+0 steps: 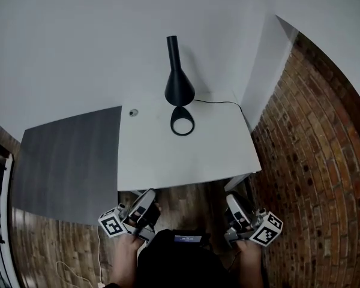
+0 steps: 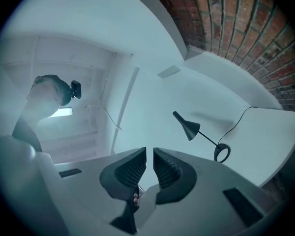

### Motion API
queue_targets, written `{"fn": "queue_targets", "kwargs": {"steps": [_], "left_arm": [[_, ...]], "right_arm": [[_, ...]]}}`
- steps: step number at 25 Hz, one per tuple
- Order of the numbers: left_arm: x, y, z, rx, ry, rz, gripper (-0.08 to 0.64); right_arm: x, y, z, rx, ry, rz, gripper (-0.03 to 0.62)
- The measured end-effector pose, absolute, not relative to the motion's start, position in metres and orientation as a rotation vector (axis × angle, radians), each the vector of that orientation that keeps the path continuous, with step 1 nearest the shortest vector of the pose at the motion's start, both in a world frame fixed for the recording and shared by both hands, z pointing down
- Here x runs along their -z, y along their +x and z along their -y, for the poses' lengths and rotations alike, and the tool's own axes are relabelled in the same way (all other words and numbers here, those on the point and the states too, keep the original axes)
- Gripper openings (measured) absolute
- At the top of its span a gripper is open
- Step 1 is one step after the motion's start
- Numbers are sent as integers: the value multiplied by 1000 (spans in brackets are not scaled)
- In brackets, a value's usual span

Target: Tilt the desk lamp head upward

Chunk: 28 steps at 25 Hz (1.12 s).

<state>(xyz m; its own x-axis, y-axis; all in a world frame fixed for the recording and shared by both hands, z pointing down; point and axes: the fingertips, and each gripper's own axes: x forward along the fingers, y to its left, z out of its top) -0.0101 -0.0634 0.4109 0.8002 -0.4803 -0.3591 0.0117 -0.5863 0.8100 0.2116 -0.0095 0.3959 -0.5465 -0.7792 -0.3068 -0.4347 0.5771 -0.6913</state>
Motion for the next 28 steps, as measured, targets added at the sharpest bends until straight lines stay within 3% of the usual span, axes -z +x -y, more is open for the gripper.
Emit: {"fn": "queue_targets", "kwargs": {"steps": [19,28], "left_arm": [[-427,13,216,871,1971,292,20],[-434,-10,282,855,1985,300,20]], "right_arm": [[-377,215,147,718,-1000,-2323,48],[-376,182,216,714,-1035,-2372,48]]}}
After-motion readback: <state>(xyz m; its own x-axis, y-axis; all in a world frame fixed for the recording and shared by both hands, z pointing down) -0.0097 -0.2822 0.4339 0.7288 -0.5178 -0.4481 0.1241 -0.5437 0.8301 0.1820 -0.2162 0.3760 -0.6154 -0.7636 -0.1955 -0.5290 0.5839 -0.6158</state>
